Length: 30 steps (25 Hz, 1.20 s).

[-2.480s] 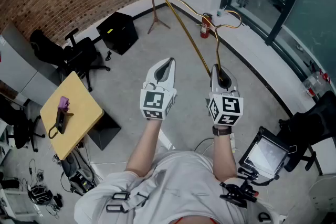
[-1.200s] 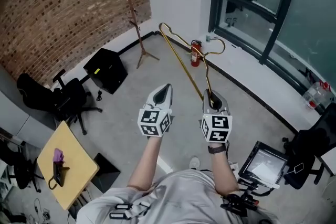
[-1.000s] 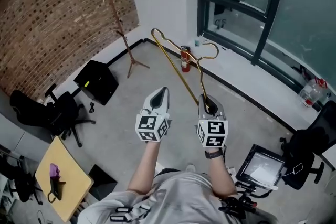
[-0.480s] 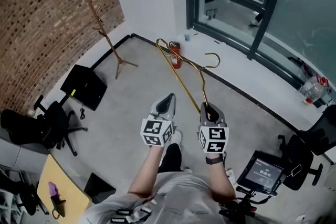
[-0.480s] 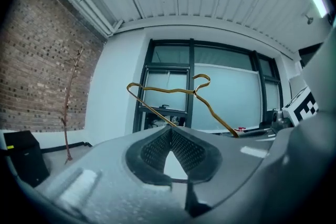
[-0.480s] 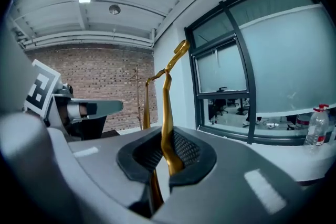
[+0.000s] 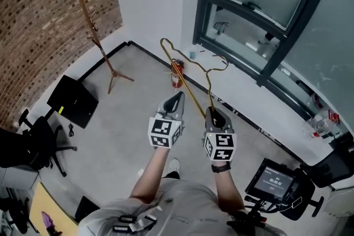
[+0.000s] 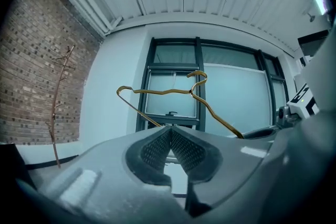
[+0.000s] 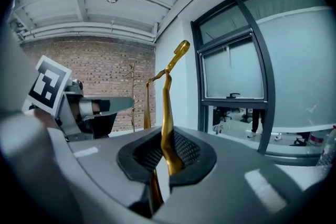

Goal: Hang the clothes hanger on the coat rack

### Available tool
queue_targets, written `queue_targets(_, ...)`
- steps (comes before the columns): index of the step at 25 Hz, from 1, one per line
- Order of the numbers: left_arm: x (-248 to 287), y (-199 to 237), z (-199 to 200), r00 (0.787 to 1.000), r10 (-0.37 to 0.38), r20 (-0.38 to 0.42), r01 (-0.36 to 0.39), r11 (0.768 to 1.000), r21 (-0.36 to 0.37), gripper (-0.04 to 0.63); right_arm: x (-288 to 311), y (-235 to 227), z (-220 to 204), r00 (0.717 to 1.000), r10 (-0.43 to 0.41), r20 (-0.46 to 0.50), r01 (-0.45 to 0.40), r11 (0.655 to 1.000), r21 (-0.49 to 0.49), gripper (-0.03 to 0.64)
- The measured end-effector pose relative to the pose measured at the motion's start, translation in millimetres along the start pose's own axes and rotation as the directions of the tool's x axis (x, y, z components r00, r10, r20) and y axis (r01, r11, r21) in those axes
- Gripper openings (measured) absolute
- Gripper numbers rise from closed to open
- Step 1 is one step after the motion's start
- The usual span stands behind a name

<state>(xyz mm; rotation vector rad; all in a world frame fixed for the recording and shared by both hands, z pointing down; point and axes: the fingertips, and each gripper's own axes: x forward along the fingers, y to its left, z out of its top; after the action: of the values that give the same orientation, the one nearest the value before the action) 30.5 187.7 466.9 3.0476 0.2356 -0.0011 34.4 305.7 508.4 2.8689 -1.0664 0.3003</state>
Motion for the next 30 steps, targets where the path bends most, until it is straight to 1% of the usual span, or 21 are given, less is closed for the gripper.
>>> queue_targets(5,60.3,49.4,8.3,1.0,-0.022,0.013,0.023,0.999,-0.036,0.0,83.2,-9.6,17.0,1.0,0.003,-0.003,-0.003,1.0,-0.016,0.026)
queue_targets(8,89.2,75.8,17.4,0.999,-0.015,0.032,0.016,0.999,-0.034,0.0,124.2,-14.8,26.0,1.0,0.012,-0.008,-0.012,1.0,-0.015,0.026)
queue_targets(12,105.4,111.5,15.5,1.0,0.016,0.026,-0.015,0.998,-0.057,0.0,158.9,-3.9,32.2,0.999,0.042,-0.008,-0.043,0.999,-0.022,0.026)
queue_targets(17,114.2,143.5,-5.9,0.998,0.058,-0.036,-0.061,0.994,-0.091,0.0,192.2,5.4,25.2,0.995,0.077,-0.06,-0.078,0.997,-0.014,0.026)
queue_targets(21,126.0,168.0,-9.5,0.993,0.1,-0.061,-0.106,0.99,-0.096,0.0,217.8,2.5,25.6,0.992,0.097,-0.086,-0.098,0.995,-0.005,0.026)
queue_targets(25,144.3,188.7,-10.3,0.989,0.12,-0.08,-0.129,0.985,-0.112,0.0,247.9,-3.8,34.9,0.989,0.115,-0.09,-0.115,0.993,0.009,0.026)
queue_targets(27,150.3,202.5,-10.7,0.987,0.143,-0.076,-0.151,0.982,-0.116,0.0,268.8,-2.8,38.5,0.987,0.134,-0.087,-0.133,0.991,0.017,0.026)
queue_targets(30,157.9,238.2,-2.3,0.976,0.216,-0.029,-0.218,0.972,-0.09,0.0,313.0,9.2,45.9,0.978,0.193,-0.079,-0.194,0.981,0.0,0.026)
